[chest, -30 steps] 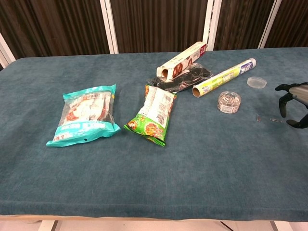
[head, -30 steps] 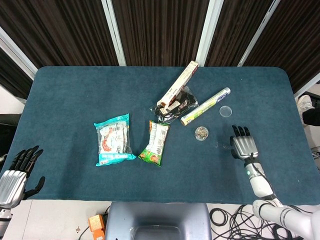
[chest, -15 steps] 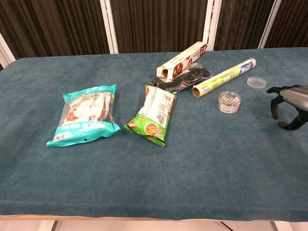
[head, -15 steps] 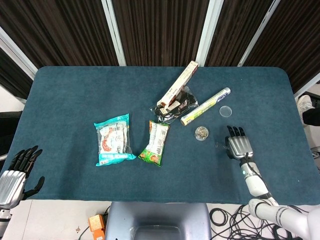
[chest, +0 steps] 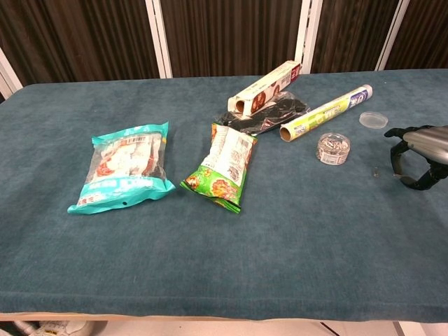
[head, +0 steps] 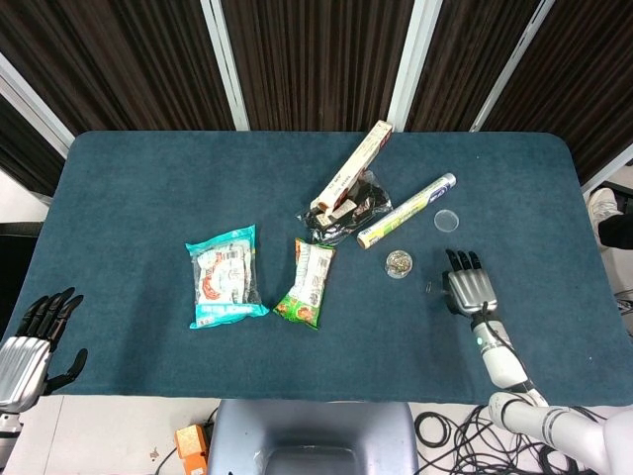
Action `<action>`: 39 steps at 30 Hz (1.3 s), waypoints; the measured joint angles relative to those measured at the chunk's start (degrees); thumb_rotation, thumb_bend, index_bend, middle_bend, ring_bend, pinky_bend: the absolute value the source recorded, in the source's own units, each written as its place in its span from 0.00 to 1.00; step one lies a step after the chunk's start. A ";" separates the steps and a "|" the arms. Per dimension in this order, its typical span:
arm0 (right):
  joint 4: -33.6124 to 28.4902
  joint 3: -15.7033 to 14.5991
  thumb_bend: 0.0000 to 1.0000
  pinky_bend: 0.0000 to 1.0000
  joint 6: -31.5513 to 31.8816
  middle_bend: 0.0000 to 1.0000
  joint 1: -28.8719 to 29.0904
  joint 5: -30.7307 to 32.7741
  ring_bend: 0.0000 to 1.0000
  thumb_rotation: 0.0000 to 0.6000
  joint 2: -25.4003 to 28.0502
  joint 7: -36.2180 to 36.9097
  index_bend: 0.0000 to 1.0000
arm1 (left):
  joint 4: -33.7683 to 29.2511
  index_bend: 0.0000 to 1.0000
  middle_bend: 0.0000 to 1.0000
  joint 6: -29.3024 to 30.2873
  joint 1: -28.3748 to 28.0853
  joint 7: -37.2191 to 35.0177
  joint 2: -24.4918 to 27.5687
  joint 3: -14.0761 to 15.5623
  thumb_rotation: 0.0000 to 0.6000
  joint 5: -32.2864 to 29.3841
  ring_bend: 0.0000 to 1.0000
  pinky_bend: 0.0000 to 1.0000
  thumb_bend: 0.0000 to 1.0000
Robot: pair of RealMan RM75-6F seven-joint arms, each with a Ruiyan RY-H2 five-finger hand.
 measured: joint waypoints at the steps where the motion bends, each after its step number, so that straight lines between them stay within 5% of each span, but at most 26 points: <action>1: 0.06 0.00 0.34 0.00 -0.02 0.02 -0.01 -0.11 0.00 1.00 -0.02 0.13 0.56 | 0.00 0.00 0.01 -0.01 0.00 0.02 -0.01 0.00 1.00 -0.01 0.00 0.06 0.43; 39: -0.39 0.50 0.34 0.00 0.08 0.02 -0.47 -2.18 0.00 1.00 0.50 2.26 0.59 | 0.02 0.00 0.01 0.31 0.17 -0.13 0.04 0.06 1.00 0.17 0.00 0.06 0.43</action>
